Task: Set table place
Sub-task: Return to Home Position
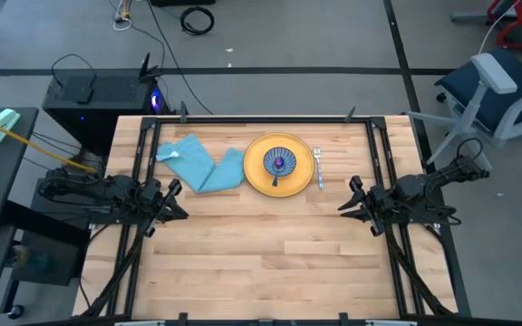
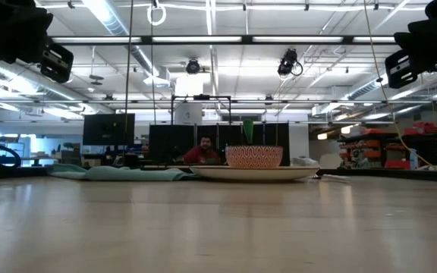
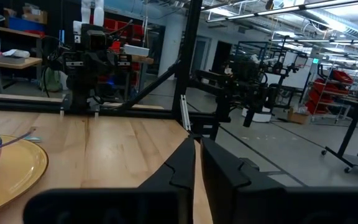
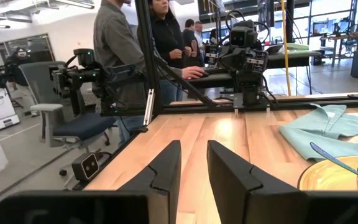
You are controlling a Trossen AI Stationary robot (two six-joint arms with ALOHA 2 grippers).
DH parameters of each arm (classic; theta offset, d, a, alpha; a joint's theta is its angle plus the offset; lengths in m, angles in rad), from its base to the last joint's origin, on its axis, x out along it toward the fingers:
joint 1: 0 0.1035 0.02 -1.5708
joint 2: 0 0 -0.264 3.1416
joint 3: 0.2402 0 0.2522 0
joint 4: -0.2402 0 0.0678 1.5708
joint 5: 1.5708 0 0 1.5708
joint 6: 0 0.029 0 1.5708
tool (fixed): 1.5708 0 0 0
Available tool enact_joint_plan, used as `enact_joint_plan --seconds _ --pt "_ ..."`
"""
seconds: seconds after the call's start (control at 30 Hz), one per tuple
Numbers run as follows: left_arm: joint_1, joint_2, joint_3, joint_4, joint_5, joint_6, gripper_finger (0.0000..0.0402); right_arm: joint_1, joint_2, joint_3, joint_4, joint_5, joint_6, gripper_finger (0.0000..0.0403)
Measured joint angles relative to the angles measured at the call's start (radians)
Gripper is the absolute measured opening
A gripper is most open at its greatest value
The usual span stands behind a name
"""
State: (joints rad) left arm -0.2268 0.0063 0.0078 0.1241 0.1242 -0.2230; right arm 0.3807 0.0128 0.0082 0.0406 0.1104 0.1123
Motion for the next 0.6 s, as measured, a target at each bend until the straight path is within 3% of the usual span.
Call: enact_joint_plan --seconds 0.6 --pt "0.0 0.0 0.0 0.0 0.0 0.0 0.0041 0.0 0.0 0.0 0.0 0.0 0.0 0.0085"
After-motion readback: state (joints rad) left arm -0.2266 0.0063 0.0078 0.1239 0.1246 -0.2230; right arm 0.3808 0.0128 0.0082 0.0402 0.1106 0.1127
